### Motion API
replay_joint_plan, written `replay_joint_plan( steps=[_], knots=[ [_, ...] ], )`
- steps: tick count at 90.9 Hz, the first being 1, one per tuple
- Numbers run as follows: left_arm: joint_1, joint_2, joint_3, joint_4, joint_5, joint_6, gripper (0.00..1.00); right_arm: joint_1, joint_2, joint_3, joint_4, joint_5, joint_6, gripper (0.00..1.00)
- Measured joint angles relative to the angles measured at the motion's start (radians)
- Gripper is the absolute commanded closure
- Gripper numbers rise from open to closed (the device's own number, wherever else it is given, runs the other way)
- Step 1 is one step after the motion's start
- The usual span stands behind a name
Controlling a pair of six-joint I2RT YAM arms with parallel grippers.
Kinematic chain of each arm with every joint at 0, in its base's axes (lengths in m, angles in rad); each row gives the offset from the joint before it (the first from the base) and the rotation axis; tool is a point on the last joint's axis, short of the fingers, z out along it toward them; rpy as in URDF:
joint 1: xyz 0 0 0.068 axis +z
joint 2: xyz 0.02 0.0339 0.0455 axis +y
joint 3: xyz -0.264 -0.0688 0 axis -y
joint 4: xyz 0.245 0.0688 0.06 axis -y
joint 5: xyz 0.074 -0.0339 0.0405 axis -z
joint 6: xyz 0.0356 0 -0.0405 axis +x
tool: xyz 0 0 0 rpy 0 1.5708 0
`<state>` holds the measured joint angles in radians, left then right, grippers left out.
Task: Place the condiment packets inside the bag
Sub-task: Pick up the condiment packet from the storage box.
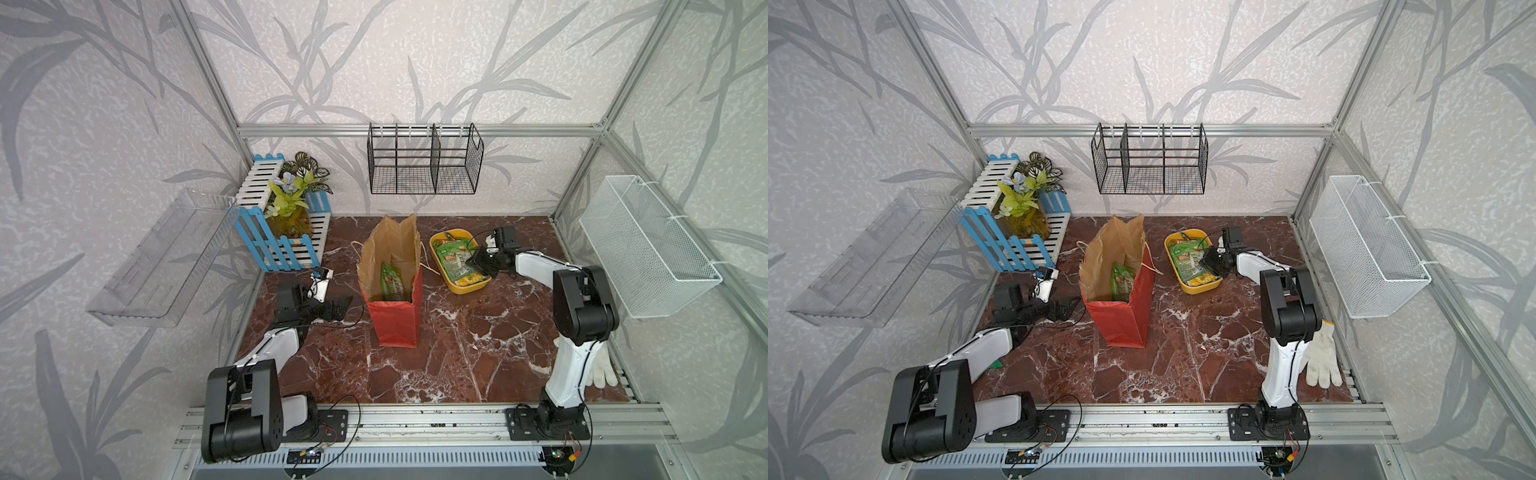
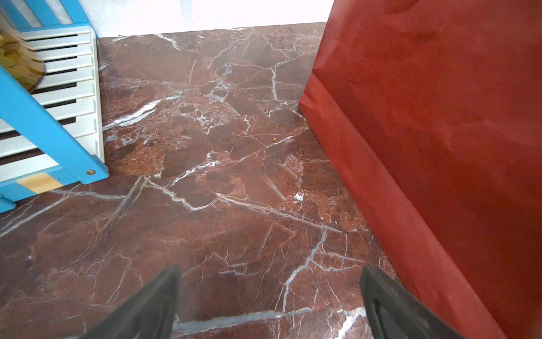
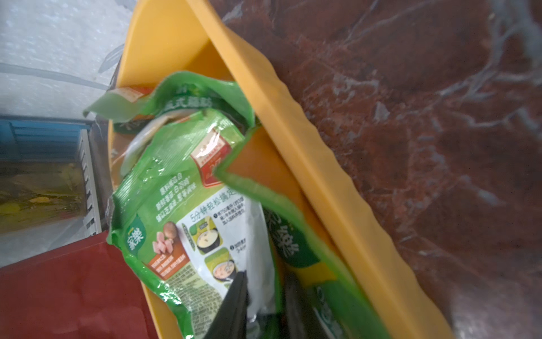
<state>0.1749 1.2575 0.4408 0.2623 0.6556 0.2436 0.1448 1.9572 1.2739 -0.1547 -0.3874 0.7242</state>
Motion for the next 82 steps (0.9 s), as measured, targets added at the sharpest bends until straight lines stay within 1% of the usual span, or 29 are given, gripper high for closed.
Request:
replay_joint_plan(
  steps=[6, 32, 51, 64, 74, 82],
  knots=[
    [0.000, 0.000, 0.000, 0.000, 0.000, 0.000, 0.00, 0.000, -0.035, -0.022, 0.003, 0.001, 0.004, 1.00],
    [0.000, 0.000, 0.000, 0.000, 0.000, 0.000, 0.00, 0.006, -0.239, -0.051, 0.031, -0.003, 0.009, 1.00],
    [0.000, 0.000, 0.000, 0.000, 0.000, 0.000, 0.00, 0.036, -0.409, -0.054, -0.003, 0.043, -0.011, 1.00],
    [0.000, 0.000, 0.000, 0.000, 0.000, 0.000, 0.00, 0.101, -0.538, -0.043, -0.062, 0.113, -0.046, 1.00],
    [0.000, -0.001, 0.000, 0.000, 0.000, 0.000, 0.00, 0.194, -0.621, -0.007, -0.106, 0.193, -0.089, 1.00],
    [0.000, -0.001, 0.000, 0.000, 0.000, 0.000, 0.00, 0.279, -0.658, 0.044, -0.137, 0.253, -0.127, 1.00]
  ],
)
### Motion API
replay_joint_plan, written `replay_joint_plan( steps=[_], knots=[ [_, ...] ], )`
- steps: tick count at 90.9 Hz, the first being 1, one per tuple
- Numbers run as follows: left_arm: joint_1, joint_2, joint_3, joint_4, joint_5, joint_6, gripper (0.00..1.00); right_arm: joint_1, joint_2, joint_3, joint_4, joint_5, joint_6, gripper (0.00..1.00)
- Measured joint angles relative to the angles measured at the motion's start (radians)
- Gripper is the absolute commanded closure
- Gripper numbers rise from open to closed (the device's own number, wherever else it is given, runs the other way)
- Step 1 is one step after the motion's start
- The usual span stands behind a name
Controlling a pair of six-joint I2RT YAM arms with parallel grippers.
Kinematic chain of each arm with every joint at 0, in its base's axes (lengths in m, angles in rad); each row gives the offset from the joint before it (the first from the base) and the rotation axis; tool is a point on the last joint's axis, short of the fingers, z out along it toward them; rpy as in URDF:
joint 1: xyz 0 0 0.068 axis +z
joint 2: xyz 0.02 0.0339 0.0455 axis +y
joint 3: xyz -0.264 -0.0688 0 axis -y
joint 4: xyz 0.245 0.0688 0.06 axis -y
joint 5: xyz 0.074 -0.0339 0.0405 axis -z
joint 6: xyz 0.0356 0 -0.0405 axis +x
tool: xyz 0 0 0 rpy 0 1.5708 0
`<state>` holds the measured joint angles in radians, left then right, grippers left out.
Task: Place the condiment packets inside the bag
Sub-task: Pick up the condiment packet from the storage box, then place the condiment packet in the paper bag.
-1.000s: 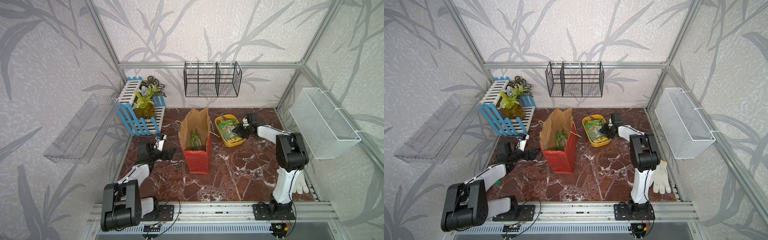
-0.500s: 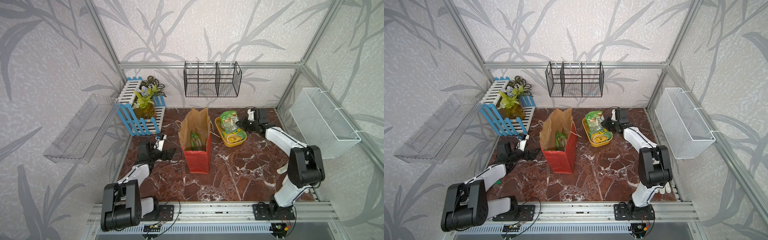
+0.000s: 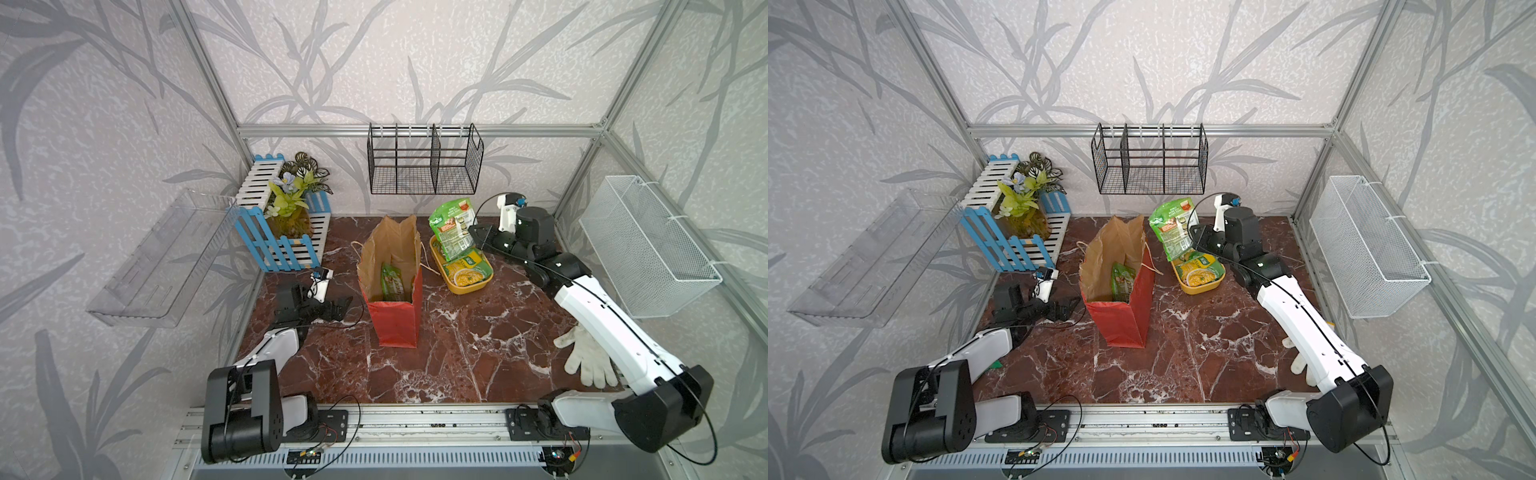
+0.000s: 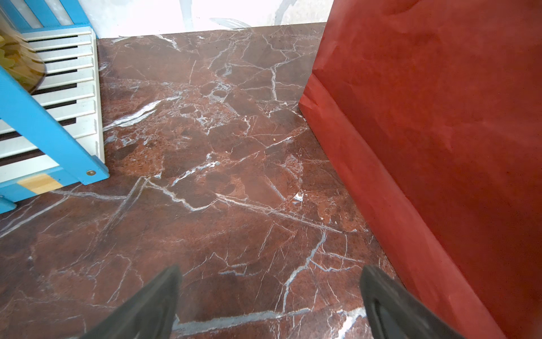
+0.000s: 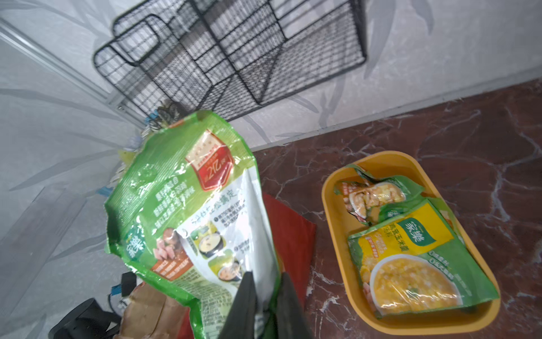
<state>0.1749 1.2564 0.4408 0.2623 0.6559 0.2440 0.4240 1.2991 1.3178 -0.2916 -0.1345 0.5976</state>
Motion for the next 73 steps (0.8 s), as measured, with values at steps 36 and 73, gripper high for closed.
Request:
replay_joint_plan(
  steps=[36, 73],
  knots=[
    [0.000, 0.000, 0.000, 0.000, 0.000, 0.000, 0.00, 0.306, 0.174, 0.333, -0.150, 0.222, -0.184, 1.00],
    [0.000, -0.005, 0.000, 0.000, 0.000, 0.000, 0.00, 0.394, 0.363, 0.483, -0.309, 0.341, -0.303, 0.64]
  ],
)
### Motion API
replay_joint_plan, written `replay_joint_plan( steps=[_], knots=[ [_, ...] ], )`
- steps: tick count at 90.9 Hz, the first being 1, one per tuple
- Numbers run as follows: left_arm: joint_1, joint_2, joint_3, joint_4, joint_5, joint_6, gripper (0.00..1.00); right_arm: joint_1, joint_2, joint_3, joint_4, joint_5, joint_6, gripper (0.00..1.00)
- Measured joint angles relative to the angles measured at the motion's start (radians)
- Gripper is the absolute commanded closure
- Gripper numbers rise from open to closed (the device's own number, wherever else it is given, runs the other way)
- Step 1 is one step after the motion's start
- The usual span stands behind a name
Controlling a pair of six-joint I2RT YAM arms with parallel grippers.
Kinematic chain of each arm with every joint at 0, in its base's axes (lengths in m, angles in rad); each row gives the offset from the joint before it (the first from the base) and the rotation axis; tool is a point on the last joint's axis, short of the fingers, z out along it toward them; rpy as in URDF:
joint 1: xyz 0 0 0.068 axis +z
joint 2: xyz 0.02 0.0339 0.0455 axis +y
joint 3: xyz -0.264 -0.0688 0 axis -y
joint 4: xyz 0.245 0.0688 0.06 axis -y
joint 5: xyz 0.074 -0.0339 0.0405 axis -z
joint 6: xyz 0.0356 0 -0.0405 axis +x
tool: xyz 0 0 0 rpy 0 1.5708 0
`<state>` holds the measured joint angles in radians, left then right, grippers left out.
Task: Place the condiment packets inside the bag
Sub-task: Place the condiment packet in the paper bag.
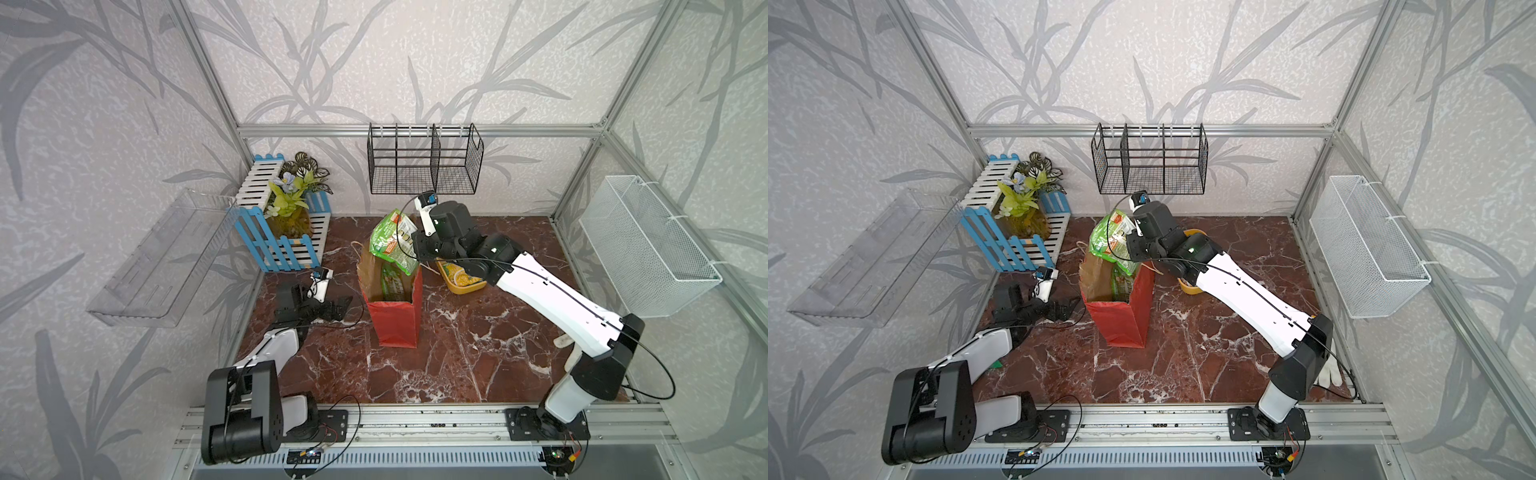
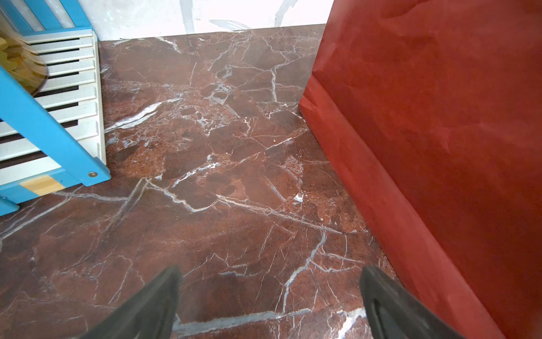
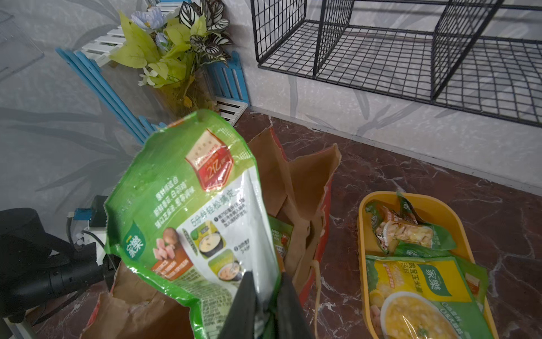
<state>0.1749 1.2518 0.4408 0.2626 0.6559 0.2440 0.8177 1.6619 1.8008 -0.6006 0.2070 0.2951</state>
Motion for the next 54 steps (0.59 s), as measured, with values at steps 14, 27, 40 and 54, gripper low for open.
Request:
replay_joint_plan(
  steps=[14, 27, 40, 54],
  knots=[
    [0.000, 0.000, 0.000, 0.000, 0.000, 0.000, 0.00, 0.002, -0.006, 0.021, -0.011, 0.023, -0.018, 0.46],
    [0.000, 0.000, 0.000, 0.000, 0.000, 0.000, 0.00, -0.006, -0.037, 0.012, -0.013, 0.048, -0.018, 0.41],
    [0.000, 0.000, 0.000, 0.000, 0.000, 0.000, 0.00, -0.074, -0.135, -0.058, -0.012, 0.039, 0.013, 0.40],
    [0.000, 0.000, 0.000, 0.000, 0.000, 0.000, 0.00, -0.259, -0.253, -0.193, 0.000, 0.013, 0.073, 0.40]
  ],
)
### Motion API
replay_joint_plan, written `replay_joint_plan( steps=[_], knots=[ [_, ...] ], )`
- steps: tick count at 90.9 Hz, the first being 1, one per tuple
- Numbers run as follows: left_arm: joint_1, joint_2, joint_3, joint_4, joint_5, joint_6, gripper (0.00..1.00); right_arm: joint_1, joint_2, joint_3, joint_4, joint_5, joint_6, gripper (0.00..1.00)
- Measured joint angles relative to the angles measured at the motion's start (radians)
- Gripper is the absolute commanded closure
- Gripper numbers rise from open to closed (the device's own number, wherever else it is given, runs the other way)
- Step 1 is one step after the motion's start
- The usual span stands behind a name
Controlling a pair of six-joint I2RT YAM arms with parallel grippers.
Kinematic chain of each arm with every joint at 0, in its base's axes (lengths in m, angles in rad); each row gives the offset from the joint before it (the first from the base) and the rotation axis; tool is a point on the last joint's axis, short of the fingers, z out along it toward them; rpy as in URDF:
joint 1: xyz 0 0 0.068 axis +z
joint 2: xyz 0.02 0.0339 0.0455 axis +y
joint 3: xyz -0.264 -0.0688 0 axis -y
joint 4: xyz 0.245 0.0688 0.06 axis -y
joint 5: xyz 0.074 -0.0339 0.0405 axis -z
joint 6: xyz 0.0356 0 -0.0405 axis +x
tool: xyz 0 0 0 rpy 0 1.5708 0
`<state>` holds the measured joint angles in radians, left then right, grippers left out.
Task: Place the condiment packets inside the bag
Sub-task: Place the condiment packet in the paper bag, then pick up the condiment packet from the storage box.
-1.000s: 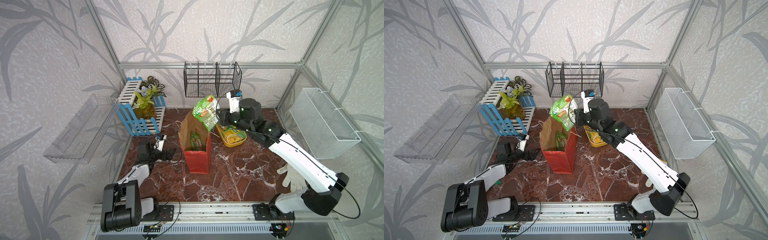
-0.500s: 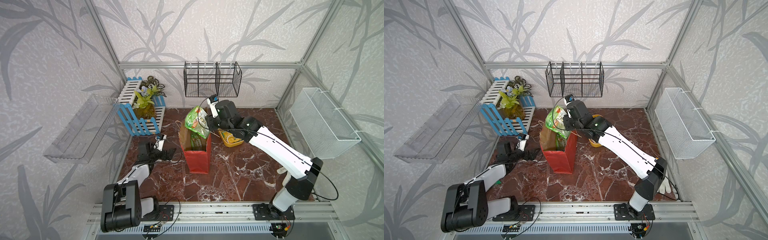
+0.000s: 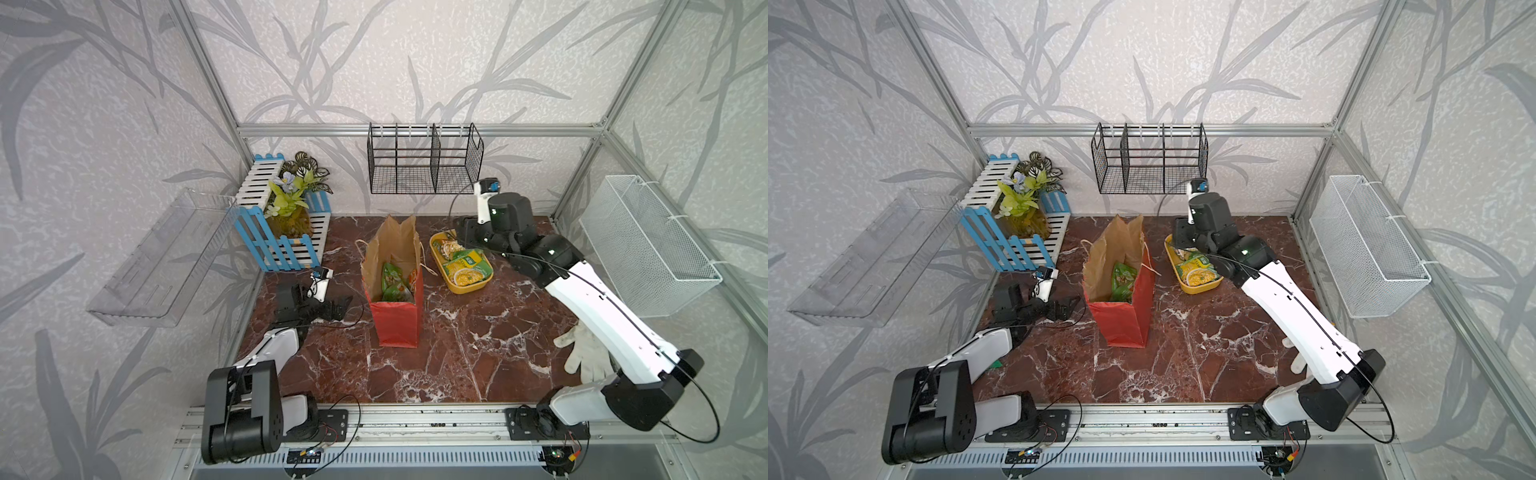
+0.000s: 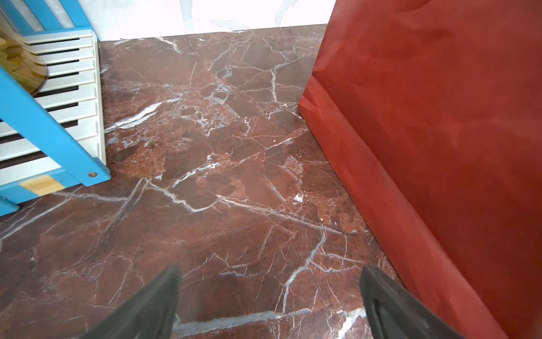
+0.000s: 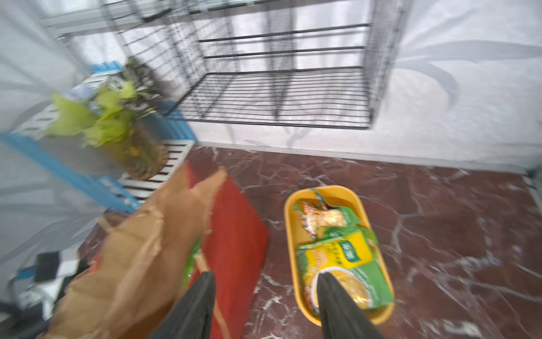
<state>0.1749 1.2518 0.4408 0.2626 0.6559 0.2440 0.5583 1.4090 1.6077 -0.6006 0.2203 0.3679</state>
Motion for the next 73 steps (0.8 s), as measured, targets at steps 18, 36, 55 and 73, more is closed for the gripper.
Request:
replay_joint_plan(
  steps=[18, 36, 55, 73],
  knots=[
    [0.000, 0.000, 0.000, 0.000, 0.000, 0.000, 0.00, -0.225, 0.009, -0.163, 0.023, -0.075, 0.067, 0.35],
    [0.000, 0.000, 0.000, 0.000, 0.000, 0.000, 0.01, -0.281, 0.195, -0.184, 0.023, -0.097, 0.076, 0.35],
    [0.000, 0.001, 0.000, 0.000, 0.000, 0.001, 0.00, -0.283, 0.410, -0.113, 0.006, -0.077, 0.058, 0.37],
    [0.000, 0.002, 0.000, 0.000, 0.000, 0.005, 0.00, -0.286, 0.557, 0.036, -0.028, -0.013, 0.023, 0.39]
  ],
)
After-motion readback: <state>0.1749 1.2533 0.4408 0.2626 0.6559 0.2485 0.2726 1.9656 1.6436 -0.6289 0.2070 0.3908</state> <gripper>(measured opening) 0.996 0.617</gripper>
